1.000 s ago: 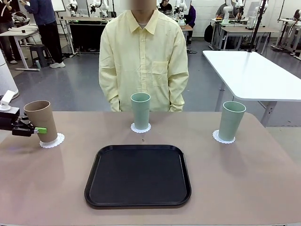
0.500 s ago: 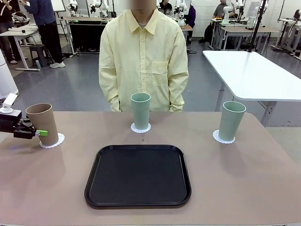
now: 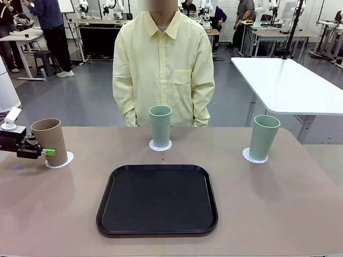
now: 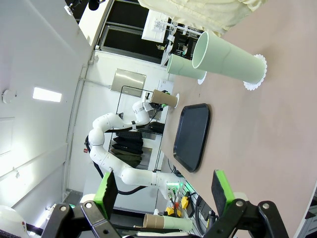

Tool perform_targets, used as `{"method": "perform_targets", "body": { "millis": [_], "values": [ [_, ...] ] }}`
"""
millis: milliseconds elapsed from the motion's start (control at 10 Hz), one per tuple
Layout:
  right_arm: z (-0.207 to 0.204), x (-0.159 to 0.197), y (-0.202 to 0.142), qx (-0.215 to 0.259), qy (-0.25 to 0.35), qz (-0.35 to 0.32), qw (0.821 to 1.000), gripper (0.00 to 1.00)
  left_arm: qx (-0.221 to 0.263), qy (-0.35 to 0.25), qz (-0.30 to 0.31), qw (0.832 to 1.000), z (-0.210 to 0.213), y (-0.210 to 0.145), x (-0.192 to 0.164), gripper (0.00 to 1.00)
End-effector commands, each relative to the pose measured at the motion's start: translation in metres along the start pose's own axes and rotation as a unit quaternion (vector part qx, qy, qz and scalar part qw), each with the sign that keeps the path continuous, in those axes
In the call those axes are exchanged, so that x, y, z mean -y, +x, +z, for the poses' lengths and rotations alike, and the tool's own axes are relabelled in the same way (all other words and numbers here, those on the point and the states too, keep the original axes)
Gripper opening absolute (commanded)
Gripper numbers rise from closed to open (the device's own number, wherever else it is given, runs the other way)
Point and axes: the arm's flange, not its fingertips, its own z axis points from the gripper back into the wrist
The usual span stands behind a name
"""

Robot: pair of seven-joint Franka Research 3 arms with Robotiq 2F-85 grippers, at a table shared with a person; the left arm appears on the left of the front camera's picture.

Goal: Place coasters on the table and set cups on them.
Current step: Take one Reusable plastic cup from the Flat Tray and place it on a coaster set by the human.

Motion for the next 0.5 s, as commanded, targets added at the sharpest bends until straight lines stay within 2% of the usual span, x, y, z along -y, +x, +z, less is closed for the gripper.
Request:
{"method": "perform_targets", "body": {
  "millis": [0,400],
  "values": [
    [-0.0002,0.0003,-0.0003,0.002,-0.002,-0.003,1.0,1.0,-0.001,-0.016,-0.022,1.0,0.0022,-0.0042,-0.0034,1.0],
    [-0.0002,0.0003,-0.0003,0.002,-0.002,-0.003,1.0,1.0,-0.015,-0.022,-0.035,0.999,0.0031,-0.0057,-0.0028,1.0]
  ]
}}
